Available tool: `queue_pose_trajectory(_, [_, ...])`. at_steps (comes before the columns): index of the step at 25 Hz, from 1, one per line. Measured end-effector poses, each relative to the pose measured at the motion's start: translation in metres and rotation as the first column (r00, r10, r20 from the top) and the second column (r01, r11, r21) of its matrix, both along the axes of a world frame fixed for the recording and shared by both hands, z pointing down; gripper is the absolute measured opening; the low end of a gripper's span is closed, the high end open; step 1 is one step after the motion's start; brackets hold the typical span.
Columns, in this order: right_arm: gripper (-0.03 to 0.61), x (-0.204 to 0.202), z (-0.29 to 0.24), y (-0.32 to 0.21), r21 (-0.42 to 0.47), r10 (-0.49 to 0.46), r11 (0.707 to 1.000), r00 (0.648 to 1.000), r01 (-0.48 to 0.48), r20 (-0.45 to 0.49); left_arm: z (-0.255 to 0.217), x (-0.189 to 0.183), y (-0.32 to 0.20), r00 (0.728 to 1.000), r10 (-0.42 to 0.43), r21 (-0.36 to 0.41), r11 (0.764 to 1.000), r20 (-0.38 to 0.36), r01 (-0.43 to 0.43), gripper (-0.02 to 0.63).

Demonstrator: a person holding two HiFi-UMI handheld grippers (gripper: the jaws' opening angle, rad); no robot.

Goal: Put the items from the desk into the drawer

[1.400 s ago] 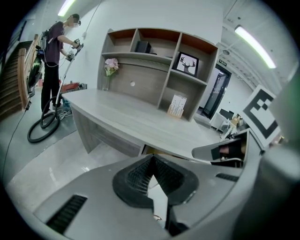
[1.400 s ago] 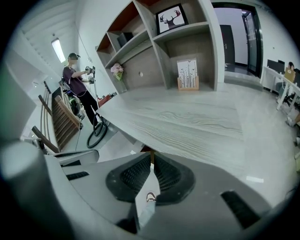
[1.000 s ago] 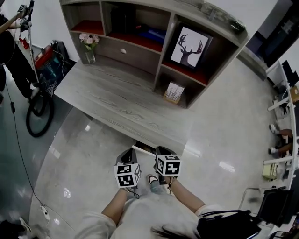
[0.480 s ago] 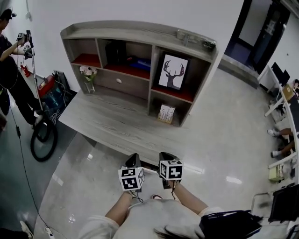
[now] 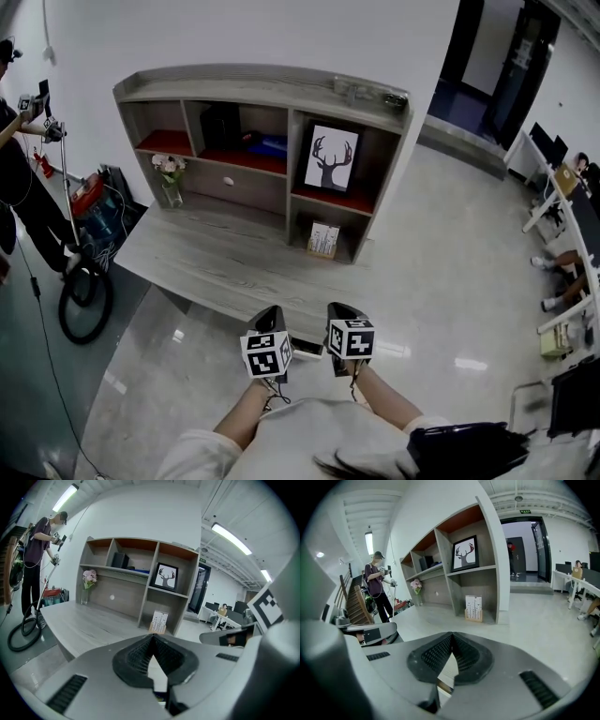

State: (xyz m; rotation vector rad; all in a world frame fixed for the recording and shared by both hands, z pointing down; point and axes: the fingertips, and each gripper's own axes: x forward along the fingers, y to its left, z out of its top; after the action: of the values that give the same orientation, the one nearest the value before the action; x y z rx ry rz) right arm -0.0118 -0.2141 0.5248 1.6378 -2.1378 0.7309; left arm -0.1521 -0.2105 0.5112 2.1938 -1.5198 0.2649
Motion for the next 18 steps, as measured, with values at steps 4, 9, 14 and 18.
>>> queue_pose_trajectory(4, [0.0,0.009,-0.003,-0.002,0.007,0.025,1.0,1.0,-0.025,0.005,-0.002,0.011,-0.005,1.0,0.025,0.003,1.0,0.0,-0.025,-0.003])
queue_pose_trajectory(9, [0.0,0.013,-0.008,-0.003,0.023,0.023,0.999,1.0,-0.023,0.02,0.0,0.017,-0.01,0.999,0.038,-0.004,0.999,-0.002,-0.038,-0.003])
queue_pose_trajectory(14, [-0.002,0.015,-0.004,-0.002,0.017,0.023,1.0,1.0,-0.023,0.02,0.004,0.022,-0.011,0.999,0.054,-0.014,0.998,-0.008,-0.054,-0.003])
queue_pose_trajectory(18, [-0.002,0.014,-0.002,-0.002,0.009,0.02,1.0,1.0,-0.02,0.017,0.007,0.019,-0.014,0.999,0.038,-0.038,0.998,-0.037,-0.04,-0.003])
